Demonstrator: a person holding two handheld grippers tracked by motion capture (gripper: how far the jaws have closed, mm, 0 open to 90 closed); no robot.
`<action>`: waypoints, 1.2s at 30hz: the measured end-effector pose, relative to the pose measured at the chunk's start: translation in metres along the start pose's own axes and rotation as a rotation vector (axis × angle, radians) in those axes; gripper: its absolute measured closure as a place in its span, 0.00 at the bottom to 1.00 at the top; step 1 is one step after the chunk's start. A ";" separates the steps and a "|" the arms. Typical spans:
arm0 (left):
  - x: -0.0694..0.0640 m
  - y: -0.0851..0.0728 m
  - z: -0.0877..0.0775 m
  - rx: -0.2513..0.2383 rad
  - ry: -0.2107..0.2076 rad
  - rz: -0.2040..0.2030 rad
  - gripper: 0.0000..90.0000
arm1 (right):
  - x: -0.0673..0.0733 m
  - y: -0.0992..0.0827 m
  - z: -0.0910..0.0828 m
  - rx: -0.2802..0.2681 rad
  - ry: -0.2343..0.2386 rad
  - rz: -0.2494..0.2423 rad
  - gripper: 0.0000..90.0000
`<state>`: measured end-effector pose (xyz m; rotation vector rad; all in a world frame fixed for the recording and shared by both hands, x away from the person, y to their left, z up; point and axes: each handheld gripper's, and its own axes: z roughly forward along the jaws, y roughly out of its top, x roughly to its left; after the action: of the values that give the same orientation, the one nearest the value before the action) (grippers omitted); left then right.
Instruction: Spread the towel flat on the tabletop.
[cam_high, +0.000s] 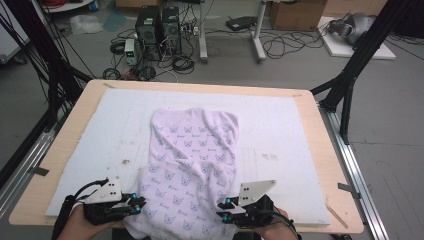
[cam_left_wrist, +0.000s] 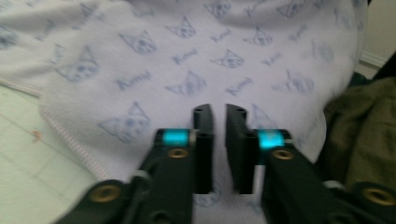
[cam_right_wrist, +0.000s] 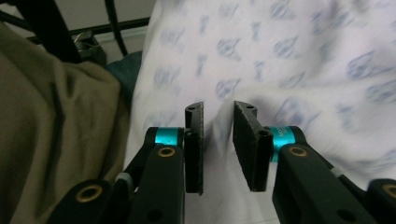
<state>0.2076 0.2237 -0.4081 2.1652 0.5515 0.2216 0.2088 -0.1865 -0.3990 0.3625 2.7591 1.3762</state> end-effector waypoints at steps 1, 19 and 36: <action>0.003 0.001 0.000 -0.005 0.005 -0.006 0.78 | -0.004 0.003 -0.002 -0.004 -0.019 -0.001 0.79; 0.027 0.002 0.047 0.109 0.009 0.000 0.97 | -0.057 -0.007 0.047 0.130 -0.027 0.028 0.92; 0.017 0.009 -0.001 -0.023 0.038 -0.021 0.74 | -0.052 -0.009 -0.003 0.002 -0.081 0.063 0.85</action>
<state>0.2249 0.2282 -0.4010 2.1360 0.5902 0.2564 0.2574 -0.2053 -0.4079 0.4982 2.7062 1.3402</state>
